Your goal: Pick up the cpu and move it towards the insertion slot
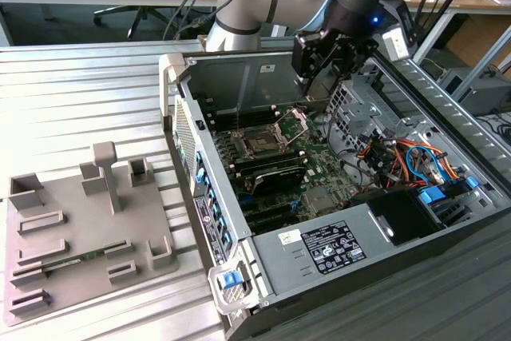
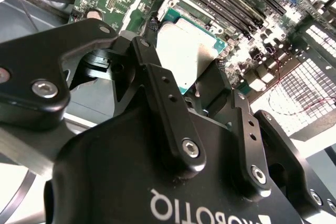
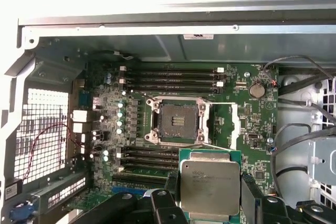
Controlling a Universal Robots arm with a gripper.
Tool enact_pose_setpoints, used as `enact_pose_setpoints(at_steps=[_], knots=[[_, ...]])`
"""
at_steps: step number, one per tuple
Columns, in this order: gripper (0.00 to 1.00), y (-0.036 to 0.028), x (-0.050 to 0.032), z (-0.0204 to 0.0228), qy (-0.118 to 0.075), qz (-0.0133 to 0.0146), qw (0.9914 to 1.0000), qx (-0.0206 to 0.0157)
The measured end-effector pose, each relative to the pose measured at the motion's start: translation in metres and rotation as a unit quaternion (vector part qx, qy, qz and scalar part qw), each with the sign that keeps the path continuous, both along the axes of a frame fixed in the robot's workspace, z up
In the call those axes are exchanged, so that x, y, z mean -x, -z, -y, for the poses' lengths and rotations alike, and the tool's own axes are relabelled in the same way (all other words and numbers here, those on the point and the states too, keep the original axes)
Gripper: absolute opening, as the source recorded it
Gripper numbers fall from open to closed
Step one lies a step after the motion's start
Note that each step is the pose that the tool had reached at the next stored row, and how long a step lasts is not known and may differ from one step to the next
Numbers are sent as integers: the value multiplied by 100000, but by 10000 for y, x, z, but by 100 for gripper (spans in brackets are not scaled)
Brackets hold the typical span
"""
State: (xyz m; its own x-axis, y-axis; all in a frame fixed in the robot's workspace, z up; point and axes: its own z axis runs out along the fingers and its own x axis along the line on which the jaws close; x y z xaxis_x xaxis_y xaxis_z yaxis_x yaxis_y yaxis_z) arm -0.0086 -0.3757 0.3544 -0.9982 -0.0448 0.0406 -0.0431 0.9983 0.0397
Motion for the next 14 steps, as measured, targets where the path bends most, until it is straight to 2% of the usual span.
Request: enact_pose_setpoints(at_steps=[14], knots=[[55,43,0,-132,3,1,100000,2]])
